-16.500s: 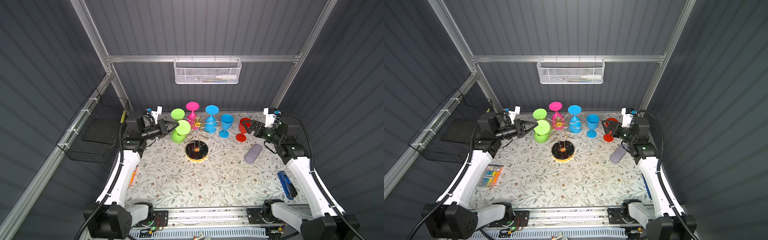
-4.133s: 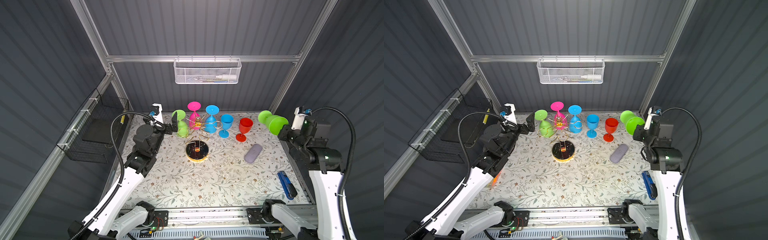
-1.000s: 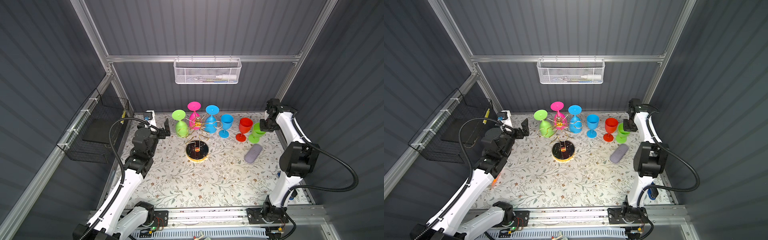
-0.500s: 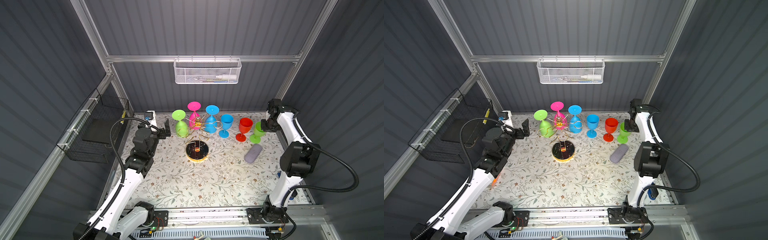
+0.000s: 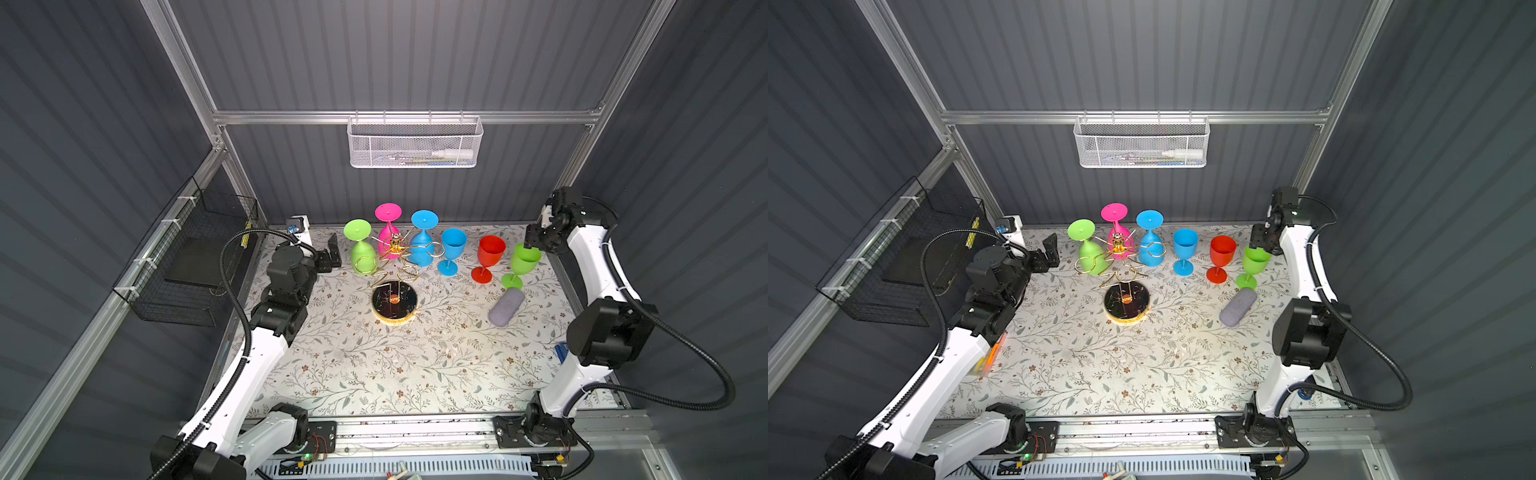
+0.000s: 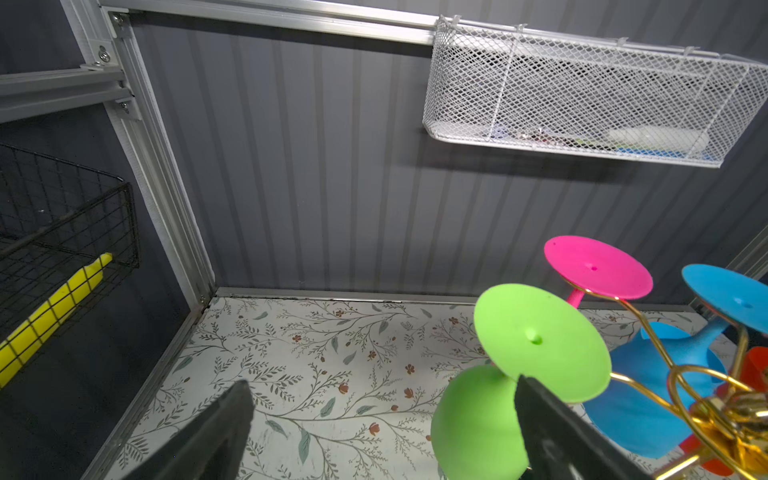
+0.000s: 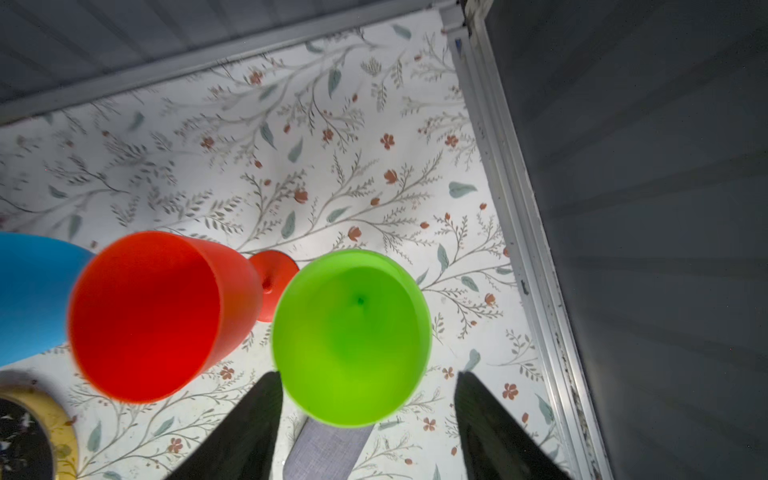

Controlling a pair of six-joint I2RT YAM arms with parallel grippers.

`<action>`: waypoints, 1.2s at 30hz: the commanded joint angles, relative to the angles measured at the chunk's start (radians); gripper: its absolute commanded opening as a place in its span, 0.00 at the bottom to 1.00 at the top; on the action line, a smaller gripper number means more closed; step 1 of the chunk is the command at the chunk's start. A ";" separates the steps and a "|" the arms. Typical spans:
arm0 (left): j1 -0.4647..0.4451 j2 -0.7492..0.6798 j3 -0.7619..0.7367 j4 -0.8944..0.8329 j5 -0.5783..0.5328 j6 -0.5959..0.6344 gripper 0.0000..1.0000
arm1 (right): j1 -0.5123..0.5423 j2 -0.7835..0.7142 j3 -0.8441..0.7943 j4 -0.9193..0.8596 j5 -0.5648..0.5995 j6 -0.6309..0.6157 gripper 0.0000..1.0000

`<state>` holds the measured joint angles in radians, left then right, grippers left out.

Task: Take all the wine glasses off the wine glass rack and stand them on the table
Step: 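Open the right gripper and draw it back from the green glass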

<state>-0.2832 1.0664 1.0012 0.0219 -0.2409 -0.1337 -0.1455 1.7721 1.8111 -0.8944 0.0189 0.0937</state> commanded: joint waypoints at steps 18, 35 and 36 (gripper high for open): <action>0.408 0.316 0.236 0.019 1.140 -0.578 0.81 | -0.006 -0.739 -0.727 0.582 -0.563 0.234 0.89; 0.286 0.445 0.361 -0.165 1.075 -0.435 0.69 | 0.081 -0.885 -0.888 0.610 -0.618 0.297 0.91; 0.281 0.452 0.372 -0.175 1.064 -0.432 0.67 | 0.085 -0.885 -0.896 0.616 -0.623 0.308 0.91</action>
<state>0.0078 1.4960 1.3300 -0.1059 0.8429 -0.6048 -0.0738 0.8955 0.9379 -0.3000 -0.5758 0.3702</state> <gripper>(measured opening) 0.686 0.913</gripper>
